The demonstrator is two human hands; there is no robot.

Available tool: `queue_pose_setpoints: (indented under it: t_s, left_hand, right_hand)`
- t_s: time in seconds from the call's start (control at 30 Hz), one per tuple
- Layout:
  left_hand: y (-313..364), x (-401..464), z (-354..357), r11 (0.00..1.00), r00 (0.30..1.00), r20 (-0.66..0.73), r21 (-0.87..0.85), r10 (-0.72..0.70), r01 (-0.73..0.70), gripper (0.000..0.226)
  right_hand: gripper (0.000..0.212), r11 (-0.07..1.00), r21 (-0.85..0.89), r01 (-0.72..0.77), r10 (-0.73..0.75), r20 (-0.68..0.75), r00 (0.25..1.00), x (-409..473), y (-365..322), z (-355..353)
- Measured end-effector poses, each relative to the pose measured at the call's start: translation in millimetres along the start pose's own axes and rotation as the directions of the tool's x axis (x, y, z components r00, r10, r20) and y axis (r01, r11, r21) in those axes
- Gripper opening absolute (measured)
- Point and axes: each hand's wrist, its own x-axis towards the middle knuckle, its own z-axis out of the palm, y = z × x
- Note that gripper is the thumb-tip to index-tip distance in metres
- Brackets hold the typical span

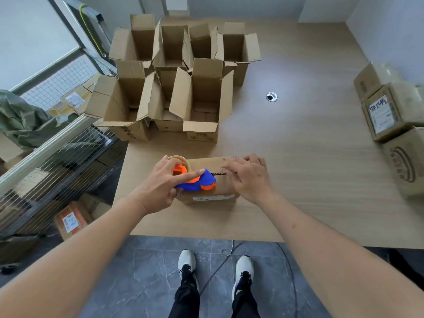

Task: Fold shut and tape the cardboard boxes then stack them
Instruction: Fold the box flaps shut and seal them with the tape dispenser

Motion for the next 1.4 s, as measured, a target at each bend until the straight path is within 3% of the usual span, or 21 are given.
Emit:
queue_pose_setpoints:
  t_s: [0.07,0.1,0.17,0.23,0.3,0.4,0.57,0.9,1.1,1.4]
  left_hand:
    - [1,1,0,1.0,0.999,0.034,0.009,-0.018,0.018,0.089]
    - [1,1,0,1.0,0.999,0.039,0.01,-0.025,0.025,0.089]
    - [1,0,1,0.999,0.999,0.028,0.008,-0.031,0.031,0.09]
    - [1,-1,2,0.999,0.999,0.022,0.008,-0.04,0.04,0.089]
    - [1,-1,3,0.999,0.999,0.019,0.005,-0.043,0.043,0.091]
    - [2,-1,4,0.999,0.999,0.02,0.0,-0.046,0.046,0.093]
    - [0,-2,6,0.999,1.0,0.002,-0.023,-0.027,0.027,0.101]
    - [1,0,5,0.999,0.999,-0.015,-0.033,-0.031,0.031,0.105]
    - [1,1,5,0.999,0.999,-0.008,-0.014,-0.034,0.034,0.098]
    - [5,1,3,0.999,0.999,-0.008,-0.012,-0.053,0.053,0.094]
  right_hand:
    - [0.017,0.998,0.003,0.062,-0.062,-0.01,0.998,8,-1,-6]
    - [0.017,0.992,0.113,0.05,-0.054,0.037,0.998,11,-4,-8]
    - [0.018,0.911,0.404,-0.088,0.014,0.182,0.983,19,-13,-11]
    - [0.019,0.828,0.52,-0.208,0.029,0.331,0.943,27,-22,-12]
    - [0.021,0.778,0.563,-0.277,-0.006,0.448,0.894,33,-26,-9]
    - [0.027,0.712,0.599,-0.366,0.007,0.515,0.857,37,-22,-10]
    - [0.034,0.721,0.552,-0.419,-0.018,0.619,0.785,41,-18,-11]
    - [0.026,0.684,0.587,-0.433,-0.06,0.637,0.768,43,-7,-9]
    - [0.019,0.669,0.631,-0.392,0.013,0.518,0.855,36,-6,-1]
    - [0.018,0.748,0.567,-0.345,0.087,0.431,0.898,28,-14,6]
